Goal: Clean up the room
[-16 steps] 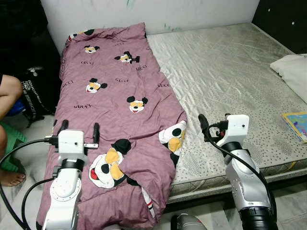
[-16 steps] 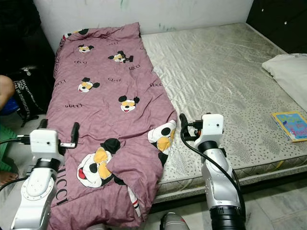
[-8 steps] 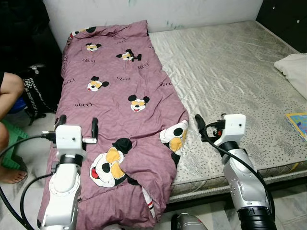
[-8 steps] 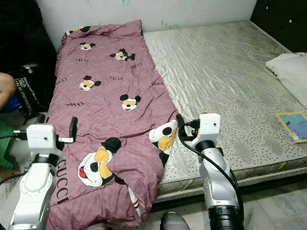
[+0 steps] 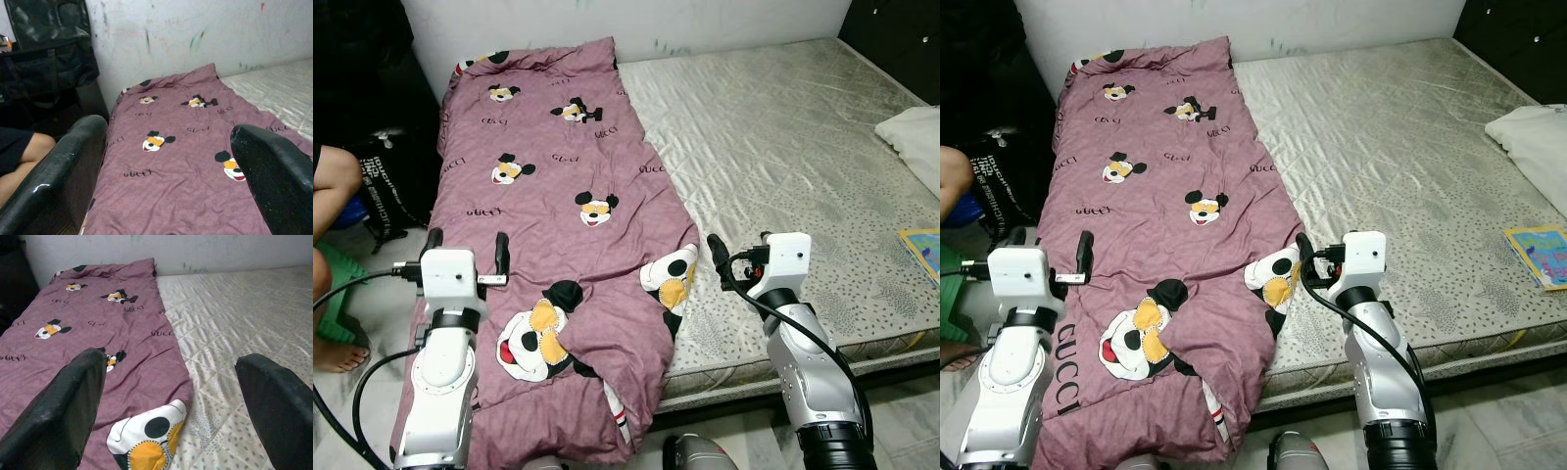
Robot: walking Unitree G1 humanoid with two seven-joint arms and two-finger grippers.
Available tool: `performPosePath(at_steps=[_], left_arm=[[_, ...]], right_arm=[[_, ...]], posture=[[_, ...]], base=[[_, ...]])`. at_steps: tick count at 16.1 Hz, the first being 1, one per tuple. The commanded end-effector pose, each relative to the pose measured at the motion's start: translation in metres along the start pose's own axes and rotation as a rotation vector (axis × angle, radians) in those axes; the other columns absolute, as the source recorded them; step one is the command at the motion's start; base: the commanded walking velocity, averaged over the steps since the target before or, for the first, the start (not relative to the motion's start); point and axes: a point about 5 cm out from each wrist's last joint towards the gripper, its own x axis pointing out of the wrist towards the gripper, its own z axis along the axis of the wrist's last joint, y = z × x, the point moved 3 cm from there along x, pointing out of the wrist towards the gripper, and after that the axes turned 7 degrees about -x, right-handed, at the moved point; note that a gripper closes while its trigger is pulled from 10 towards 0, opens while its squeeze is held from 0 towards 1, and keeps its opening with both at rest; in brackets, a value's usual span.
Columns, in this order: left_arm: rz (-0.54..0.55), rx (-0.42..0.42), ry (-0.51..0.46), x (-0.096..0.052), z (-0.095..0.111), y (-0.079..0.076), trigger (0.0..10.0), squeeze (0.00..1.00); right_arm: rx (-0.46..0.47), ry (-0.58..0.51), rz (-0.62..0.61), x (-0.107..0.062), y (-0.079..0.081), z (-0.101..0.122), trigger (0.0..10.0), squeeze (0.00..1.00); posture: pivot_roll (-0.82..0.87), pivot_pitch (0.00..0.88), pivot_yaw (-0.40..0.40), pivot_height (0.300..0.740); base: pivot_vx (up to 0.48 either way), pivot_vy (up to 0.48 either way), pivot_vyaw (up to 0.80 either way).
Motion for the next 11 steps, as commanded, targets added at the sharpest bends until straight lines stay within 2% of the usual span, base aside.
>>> performPosePath(at_steps=[1,7,11], left_arm=[[0.027,-0.002,0.026,-0.0003,-0.0048,0.0048,10.0,0.0],[0.024,-0.008,0.025,0.0022,-0.004,0.0015,10.0,0.0],[0.09,0.0,0.05,0.0048,-0.0075,0.0072,10.0,0.0]], right_arm=[[0.004,-0.013,0.015,0.0008,0.003,0.0044,10.0,0.0],[-0.003,-0.009,0.026,0.0017,0.0049,0.0032,10.0,0.0],[-0.008,-0.008,0.031,0.0029,0.0054,0.0027,10.0,0.0]], posture=[[-0.03,0.057,0.057,0.694],[-0.03,0.05,0.058,0.619],[-0.03,0.052,0.057,0.604]], base=[[0.0,0.0,0.0],[0.0,0.0,0.0],[0.0,0.0,0.0]])
